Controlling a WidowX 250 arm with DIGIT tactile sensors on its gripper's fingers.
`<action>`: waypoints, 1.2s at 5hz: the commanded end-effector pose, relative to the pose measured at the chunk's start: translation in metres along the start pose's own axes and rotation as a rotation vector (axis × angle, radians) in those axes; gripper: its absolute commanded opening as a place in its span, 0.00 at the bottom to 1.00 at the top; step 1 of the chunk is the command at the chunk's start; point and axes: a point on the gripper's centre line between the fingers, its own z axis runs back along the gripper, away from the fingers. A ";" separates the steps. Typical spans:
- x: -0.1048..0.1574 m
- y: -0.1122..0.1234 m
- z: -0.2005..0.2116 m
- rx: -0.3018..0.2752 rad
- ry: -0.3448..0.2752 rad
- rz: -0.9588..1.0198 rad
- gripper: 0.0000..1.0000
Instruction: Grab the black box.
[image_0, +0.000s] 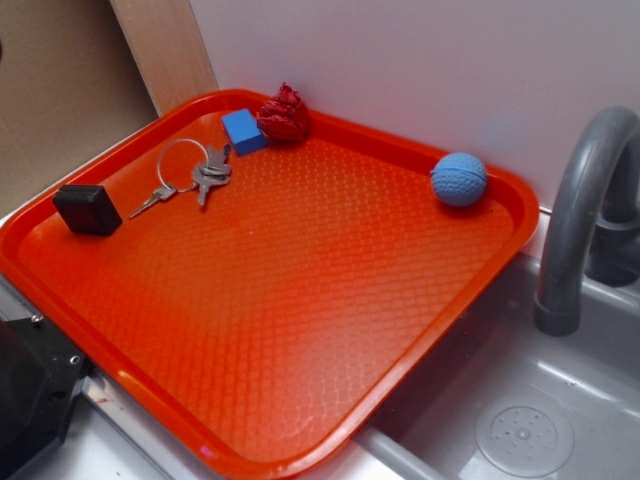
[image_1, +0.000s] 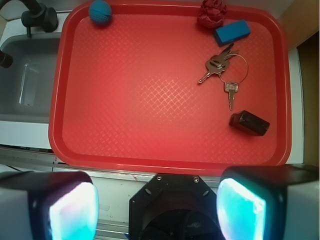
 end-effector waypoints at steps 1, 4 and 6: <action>0.000 0.000 0.000 0.000 0.000 0.000 1.00; 0.052 0.068 -0.073 0.161 0.058 -0.432 1.00; 0.030 0.094 -0.096 0.148 0.114 -0.495 1.00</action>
